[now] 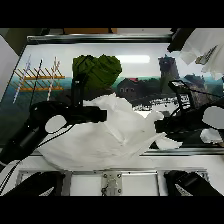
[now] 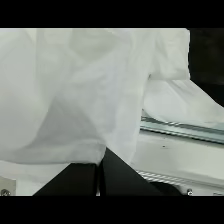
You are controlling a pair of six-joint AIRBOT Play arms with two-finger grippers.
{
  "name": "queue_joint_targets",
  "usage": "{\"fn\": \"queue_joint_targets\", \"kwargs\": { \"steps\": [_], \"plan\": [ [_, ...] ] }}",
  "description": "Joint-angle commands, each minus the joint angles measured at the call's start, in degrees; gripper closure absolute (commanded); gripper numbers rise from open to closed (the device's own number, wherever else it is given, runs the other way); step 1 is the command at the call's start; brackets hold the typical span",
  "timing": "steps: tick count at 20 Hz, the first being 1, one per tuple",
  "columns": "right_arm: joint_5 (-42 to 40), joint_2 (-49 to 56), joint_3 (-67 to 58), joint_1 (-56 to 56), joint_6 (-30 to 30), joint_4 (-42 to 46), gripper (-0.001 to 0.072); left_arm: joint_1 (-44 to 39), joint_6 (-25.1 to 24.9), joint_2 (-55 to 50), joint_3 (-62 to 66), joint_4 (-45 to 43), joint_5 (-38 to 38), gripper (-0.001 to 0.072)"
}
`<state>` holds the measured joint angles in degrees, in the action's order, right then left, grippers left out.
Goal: Fold the clothes and pants, and hang the long-sleeved shirts on hangers.
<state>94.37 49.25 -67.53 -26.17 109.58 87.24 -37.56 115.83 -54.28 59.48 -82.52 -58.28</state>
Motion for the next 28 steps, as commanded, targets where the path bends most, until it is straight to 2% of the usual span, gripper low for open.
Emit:
{"fn": "queue_joint_targets", "kwargs": {
  "steps": [1, 4, 8, 9, 11, 12, 14, 19, 22, 25, 28],
  "plan": [
    [-1.5, -0.4, 0.3, -0.7, 0.6, 1.2, 0.0693, 2.5, -0.3, 5.7, -5.1, 0.3, -1.5, 0.0693],
    [-4.9, -0.5, 0.3, -0.7, 1.7, 0.3, 0.0693, 2.5, -0.5, 10.0, -8.7, 3.5, 0.6, 0.0693],
    [-7.5, -0.5, 0.3, -0.7, 3.0, 0.0, 0.0693, 2.5, -0.5, 12.3, -10.6, 3.7, -0.3, 0.0693],
    [-7.6, -0.5, 0.3, -0.7, 3.0, -0.1, 0.0693, 2.5, -0.9, 12.3, -10.4, 4.2, -0.2, 0.0668],
    [-7.6, -0.5, 0.3, -0.7, 3.0, -0.1, 0.0692, 2.5, -1.4, 12.0, -9.1, 4.7, -0.4, 0.0083],
    [-7.6, -0.5, 0.3, -0.7, 3.0, -0.1, 0.0692, 2.6, -1.4, 11.2, -7.5, 4.6, -1.4, 0.0026],
    [-7.6, -0.4, 0.3, -0.7, 3.0, -0.1, 0.0691, 2.5, -2.9, 8.9, -3.0, 4.5, -3.3, 0.0027],
    [-7.0, -0.4, 0.3, -0.7, 3.0, 0.0, 0.0691, 5.7, -12.2, 1.4, 10.0, 4.1, -7.5, 0.0026],
    [-7.0, -0.2, 0.3, -0.7, 3.0, 0.0, 0.0691, 12.9, -16.9, -3.4, 16.7, 4.0, -10.8, 0.0027],
    [-7.0, -0.1, 0.3, -0.7, 3.0, 0.0, 0.0691, 22.9, -21.6, -9.7, 22.2, 4.0, -11.0, 0.0027],
    [-7.0, 0.0, 0.3, -0.7, 3.0, 0.0, 0.0691, 31.8, -22.8, -17.4, 24.7, 1.0, -10.5, 0.0028]
  ]
}}
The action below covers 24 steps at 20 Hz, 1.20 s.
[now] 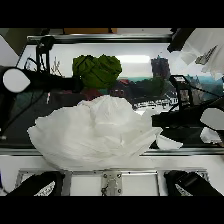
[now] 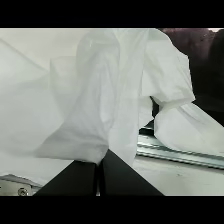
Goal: Fold the clothes and pants, and hang the long-sleeved shirts on hangers.
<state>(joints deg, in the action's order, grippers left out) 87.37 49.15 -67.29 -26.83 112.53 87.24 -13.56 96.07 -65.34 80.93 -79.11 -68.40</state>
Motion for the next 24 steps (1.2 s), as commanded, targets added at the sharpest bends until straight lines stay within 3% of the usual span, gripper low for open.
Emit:
{"fn": "queue_joint_targets", "kwargs": {
  "steps": [1, 4, 9, 17, 24],
  "plan": [
    [0.0, 0.0, 0.0, 0.0, 0.0, 0.0, 0.0691, 9.6, -3.1, -8.8, 3.4, -5.9, -0.3, 0.0028],
    [0.0, 0.0, 0.0, 0.0, 0.0, 0.0, 0.0691, 13.6, -3.1, -16.1, 3.3, -16.2, 1.8, 0.0028],
    [0.0, 0.0, 0.0, 0.0, 0.0, 0.0, 0.0691, 18.0, -3.1, -26.1, 3.3, -21.7, 10.0, 0.0027],
    [0.0, 0.1, 0.0, 0.0, 0.0, 0.0, 0.0691, 18.1, -2.1, -38.0, 3.8, -35.8, 20.2, 0.0028],
    [0.0, 0.1, 0.0, 0.0, 0.0, 0.0, 0.0691, 18.2, -1.5, -50.4, 18.4, -35.8, 9.5, 0.0028]
  ]
}}
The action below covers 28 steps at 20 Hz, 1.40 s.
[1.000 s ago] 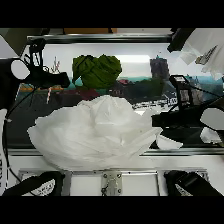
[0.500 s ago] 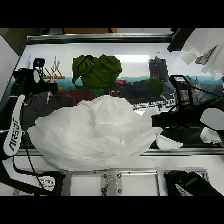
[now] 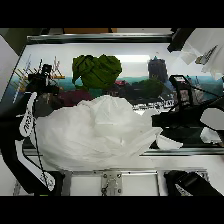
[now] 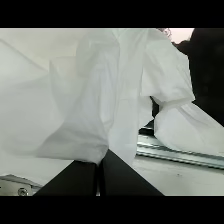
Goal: Fold the clothes and pants, and hang the long-sleeved shirts on hangers.
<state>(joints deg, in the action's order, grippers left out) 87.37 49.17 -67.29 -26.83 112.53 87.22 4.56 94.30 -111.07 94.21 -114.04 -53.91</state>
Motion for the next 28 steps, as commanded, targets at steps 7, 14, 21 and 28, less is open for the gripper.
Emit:
{"fn": "queue_joint_targets", "kwargs": {
  "steps": [7, 14, 21, 28],
  "plan": [
    [0.0, 0.0, 0.0, 0.0, 0.0, 0.0, 0.0691, 0.0, 1.7, -7.3, 8.0, 0.1, -7.6, 0.0436],
    [0.0, 0.0, 0.0, 0.0, 0.0, 0.0, 0.0691, -0.1, 1.6, -6.9, 8.0, 0.0, -8.3, 0.0693],
    [0.0, 0.0, 0.0, 0.0, 0.0, 0.0, 0.0691, -0.3, -0.1, 2.5, 8.0, 0.0, -9.5, 0.0693],
    [0.0, 0.0, 0.0, 0.0, 0.0, 0.0, 0.0691, -5.9, -4.4, 18.8, 5.4, 0.0, -11.0, 0.0693]
  ]
}}
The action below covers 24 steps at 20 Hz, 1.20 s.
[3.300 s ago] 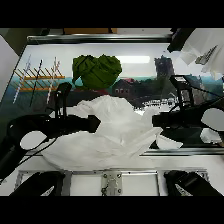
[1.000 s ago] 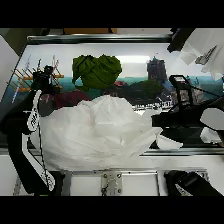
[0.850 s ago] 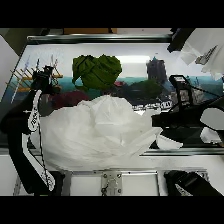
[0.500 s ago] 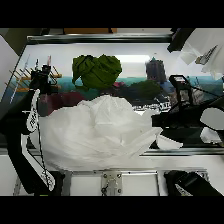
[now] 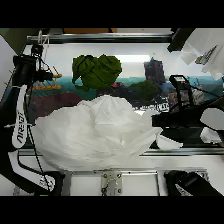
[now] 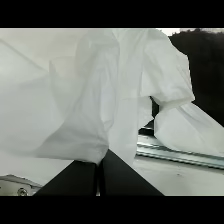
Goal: Fold the clothes and pants, and hang the long-sleeved shirts on hangers.
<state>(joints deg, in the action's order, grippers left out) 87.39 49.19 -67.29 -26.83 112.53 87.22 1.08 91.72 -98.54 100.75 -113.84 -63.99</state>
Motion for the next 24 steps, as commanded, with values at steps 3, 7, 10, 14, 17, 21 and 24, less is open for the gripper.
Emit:
{"fn": "queue_joint_targets", "kwargs": {
  "steps": [3, 7, 10, 14, 17, 21, 24],
  "plan": [
    [0.0, 0.0, 0.0, 0.0, 0.0, 0.0, 0.0691, -6.4, -8.8, 13.9, -3.9, 1.6, -4.2, 0.0692],
    [0.0, 0.0, 0.0, 0.0, 0.0, 0.0, 0.0692, -8.8, -34.8, 26.9, -12.9, 21.4, -10.7, 0.0693],
    [0.0, 0.0, 0.0, 0.0, 0.0, 0.0, 0.0692, -5.9, -54.0, 35.4, -19.6, 40.2, -18.2, 0.0694],
    [0.0, 0.0, 0.0, 0.0, 0.0, 0.0, 0.0691, 0.4, -63.0, 44.1, -25.5, 47.0, -21.8, 0.0693],
    [0.0, 0.0, 0.0, 0.0, 0.0, 0.0, 0.0691, 4.5, -63.1, 50.2, -28.8, 50.1, -15.6, 0.0693],
    [0.0, 0.0, 0.0, 0.0, 0.0, 0.0, 0.0691, 9.5, -67.3, 51.3, -28.5, 55.2, -28.8, 0.0695],
    [0.0, 0.0, 0.0, 0.0, 0.0, 0.0, 0.0691, 11.8, -70.2, 47.5, -25.0, 61.5, -40.9, 0.0695]
  ]
}}
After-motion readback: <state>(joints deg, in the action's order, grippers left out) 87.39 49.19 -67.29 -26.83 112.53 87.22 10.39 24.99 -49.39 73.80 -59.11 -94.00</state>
